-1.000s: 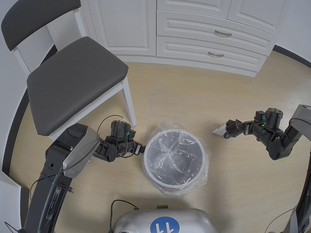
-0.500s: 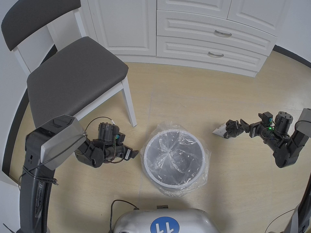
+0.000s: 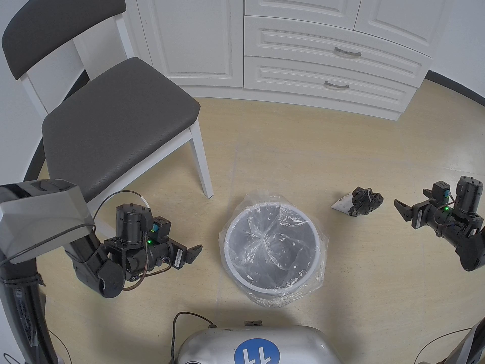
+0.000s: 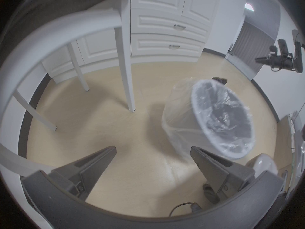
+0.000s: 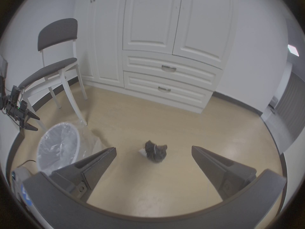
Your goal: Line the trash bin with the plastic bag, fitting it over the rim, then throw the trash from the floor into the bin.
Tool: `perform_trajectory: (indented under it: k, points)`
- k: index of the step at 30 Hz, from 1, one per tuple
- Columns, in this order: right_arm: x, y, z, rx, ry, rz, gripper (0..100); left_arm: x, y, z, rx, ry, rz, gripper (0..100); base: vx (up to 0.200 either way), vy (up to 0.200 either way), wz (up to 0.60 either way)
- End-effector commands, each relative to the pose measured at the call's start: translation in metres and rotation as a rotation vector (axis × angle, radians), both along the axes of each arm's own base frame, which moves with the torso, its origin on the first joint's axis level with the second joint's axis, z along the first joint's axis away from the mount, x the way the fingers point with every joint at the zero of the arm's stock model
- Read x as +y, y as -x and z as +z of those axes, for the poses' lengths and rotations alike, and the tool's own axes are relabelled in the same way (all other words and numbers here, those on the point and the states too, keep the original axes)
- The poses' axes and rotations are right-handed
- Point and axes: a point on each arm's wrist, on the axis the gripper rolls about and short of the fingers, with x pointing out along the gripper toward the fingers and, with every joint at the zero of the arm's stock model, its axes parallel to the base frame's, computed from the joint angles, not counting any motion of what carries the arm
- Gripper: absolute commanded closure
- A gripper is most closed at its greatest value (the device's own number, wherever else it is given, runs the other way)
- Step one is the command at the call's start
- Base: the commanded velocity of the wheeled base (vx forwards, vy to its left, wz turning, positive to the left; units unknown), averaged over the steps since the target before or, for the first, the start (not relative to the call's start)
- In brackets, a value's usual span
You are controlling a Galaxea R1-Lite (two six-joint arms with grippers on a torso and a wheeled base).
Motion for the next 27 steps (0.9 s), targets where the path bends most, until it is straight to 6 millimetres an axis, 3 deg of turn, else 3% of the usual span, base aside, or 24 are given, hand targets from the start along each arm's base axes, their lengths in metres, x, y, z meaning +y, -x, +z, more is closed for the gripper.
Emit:
perform_trajectory:
  k: [1,4,8,13,16,21,27]
  points:
    - [0.035,0.084,0.08,0.018,-0.155,0.014,0,-0.005,0.08,0.081,-0.175,0.202,-0.02,0,0.0,0.0,0.0]
    - [0.044,0.089,0.083,0.065,-0.141,-0.014,0,-0.007,0.1,0.091,-0.154,0.301,-0.003,0,0.0,0.0,0.0]
    - [0.068,0.093,0.083,0.072,-0.075,-0.1,0,0.006,0.133,0.096,-0.13,0.348,0.0,0,0.0,0.0,0.0]
    - [0.08,0.103,0.079,0.075,-0.044,-0.102,0,0.002,0.148,0.107,-0.174,0.364,-0.044,0,0.0,0.0,0.0]
    - [0.081,0.105,0.077,0.077,-0.04,-0.097,0,0.0,0.165,0.114,-0.196,0.378,-0.061,0,0.0,0.0,0.0]
    - [0.076,0.114,0.091,0.012,-0.064,-0.098,0,0.001,0.193,0.106,-0.176,0.359,-0.077,0,0.0,0.0,0.0]
    - [0.075,0.126,0.093,-0.01,-0.011,-0.042,0,0.0,0.195,0.103,-0.17,0.344,-0.078,0,0.0,0.0,0.0]
